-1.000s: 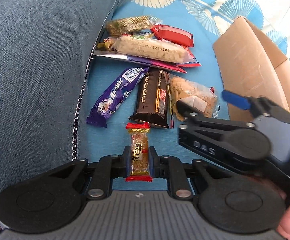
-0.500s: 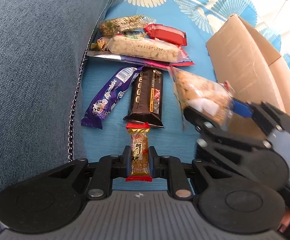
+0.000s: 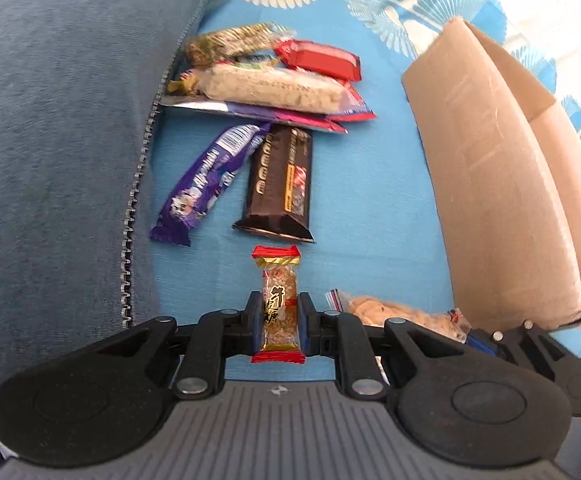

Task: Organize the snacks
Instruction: 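Grasp the clear biscuit bag with the right gripper while the left holds the red snack, then lift the biscuit bag with the right gripper and carry it over the box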

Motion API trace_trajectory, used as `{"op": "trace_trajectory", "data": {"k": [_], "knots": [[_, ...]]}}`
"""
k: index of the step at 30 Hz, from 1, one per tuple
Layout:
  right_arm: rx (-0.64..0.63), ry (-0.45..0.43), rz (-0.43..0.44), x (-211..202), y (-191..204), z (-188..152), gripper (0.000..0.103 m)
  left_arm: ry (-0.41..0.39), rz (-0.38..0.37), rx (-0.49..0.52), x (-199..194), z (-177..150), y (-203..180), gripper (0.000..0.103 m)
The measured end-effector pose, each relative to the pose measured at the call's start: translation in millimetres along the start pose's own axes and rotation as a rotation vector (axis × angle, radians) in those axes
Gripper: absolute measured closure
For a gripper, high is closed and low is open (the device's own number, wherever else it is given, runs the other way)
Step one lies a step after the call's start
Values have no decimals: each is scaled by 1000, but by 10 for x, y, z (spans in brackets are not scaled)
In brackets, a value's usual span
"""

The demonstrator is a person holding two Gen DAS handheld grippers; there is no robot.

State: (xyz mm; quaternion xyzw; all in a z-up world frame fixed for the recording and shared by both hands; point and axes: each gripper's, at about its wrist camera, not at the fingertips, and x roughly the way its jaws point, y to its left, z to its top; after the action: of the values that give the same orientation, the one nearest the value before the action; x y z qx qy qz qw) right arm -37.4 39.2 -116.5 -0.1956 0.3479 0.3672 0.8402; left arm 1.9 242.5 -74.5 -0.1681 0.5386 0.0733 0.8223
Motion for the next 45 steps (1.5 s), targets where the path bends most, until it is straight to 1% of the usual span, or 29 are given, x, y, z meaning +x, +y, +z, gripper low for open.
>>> {"op": "trace_trajectory", "data": {"k": [2,7,13,21,28,34,39,45], "knots": [[0,-1,8,-1,-20,-16,38,16,7,9,39,1,-27,84],[67,57,27,108,-140,-30,37,50,22,43,111,18,-102,84],[91,57,47,146,-182,-46,35,68,46,73,168,18,-159,84],[114,70,62,198,-215,-30,35,92,87,119,255,22,-251,83],[112,69,61,194,-218,-29,36,91,107,155,269,-12,-305,83],[104,57,49,178,-202,-40,38,91,111,165,290,-14,-329,83],[108,36,38,132,-197,-44,39,68,108,156,259,-44,-328,84],[121,56,-15,123,-229,-49,40,46,96,147,199,-52,-288,84]]}}
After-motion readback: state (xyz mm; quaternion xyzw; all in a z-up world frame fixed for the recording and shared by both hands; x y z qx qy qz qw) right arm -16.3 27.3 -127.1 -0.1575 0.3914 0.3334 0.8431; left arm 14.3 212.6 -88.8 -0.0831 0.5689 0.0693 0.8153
